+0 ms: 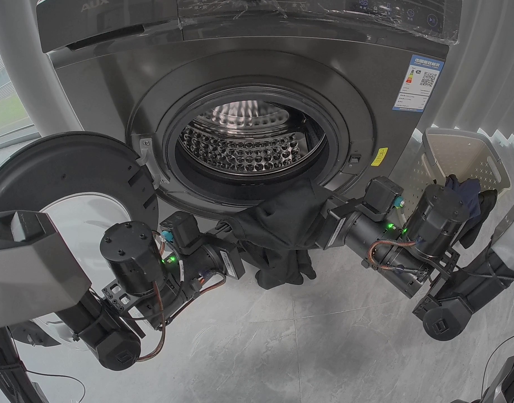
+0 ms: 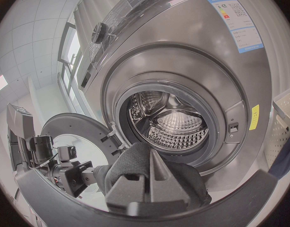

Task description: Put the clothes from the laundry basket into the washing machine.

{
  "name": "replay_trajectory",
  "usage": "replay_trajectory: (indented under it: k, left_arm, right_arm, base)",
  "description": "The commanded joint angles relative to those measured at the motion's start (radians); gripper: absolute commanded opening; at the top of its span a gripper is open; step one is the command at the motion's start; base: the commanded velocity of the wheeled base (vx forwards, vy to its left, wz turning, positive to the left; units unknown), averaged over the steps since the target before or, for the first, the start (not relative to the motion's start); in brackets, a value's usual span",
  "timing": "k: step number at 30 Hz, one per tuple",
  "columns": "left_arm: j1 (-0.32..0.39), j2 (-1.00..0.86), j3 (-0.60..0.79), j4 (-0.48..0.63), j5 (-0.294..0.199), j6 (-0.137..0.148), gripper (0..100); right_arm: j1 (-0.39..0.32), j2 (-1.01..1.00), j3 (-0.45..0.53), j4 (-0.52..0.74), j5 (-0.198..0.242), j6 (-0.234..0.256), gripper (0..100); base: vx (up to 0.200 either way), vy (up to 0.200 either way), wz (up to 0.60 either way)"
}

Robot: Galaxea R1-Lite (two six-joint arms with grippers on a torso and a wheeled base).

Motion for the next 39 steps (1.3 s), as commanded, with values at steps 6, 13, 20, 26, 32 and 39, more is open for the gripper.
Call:
replay_trajectory:
  k: [6, 13, 20, 26, 32, 39]
  left_arm:
    - [0.001, -0.019, 0.012, -0.004, 0.002, 0.0, 0]
    - [0.0, 0.004, 0.049, -0.001, -0.005, 0.011, 100]
    - [0.007, 0.074, 0.035, -0.002, -0.005, 0.008, 100]
    - [0.011, 0.142, -0.008, -0.006, -0.007, 0.008, 100]
    - [0.001, 0.188, -0.053, -0.006, -0.007, 0.009, 100]
    - [0.012, 0.238, -0.097, -0.006, -0.005, 0.012, 100]
  right_arm:
    - [0.004, -0.007, 0.018, -0.001, 0.0, 0.001, 0]
    - [0.01, -0.007, 0.02, -0.003, 0.0, 0.003, 0]
    - [0.036, -0.01, 0.015, -0.001, -0.003, 0.003, 0]
    - [0.044, -0.01, 0.012, -0.001, -0.003, 0.005, 0]
    - [0.044, -0.01, 0.012, -0.001, -0.003, 0.009, 0]
    - [0.045, -0.01, 0.014, -0.003, -0.001, 0.009, 0]
  base:
    - [0.0, 0.0, 0.0]
    - [0.0, 0.0, 0.0]
    - [0.0, 0.0, 0.0]
    - [0.0, 0.0, 0.0]
    - [0.0, 0.0, 0.0]
    - [0.0, 0.0, 0.0]
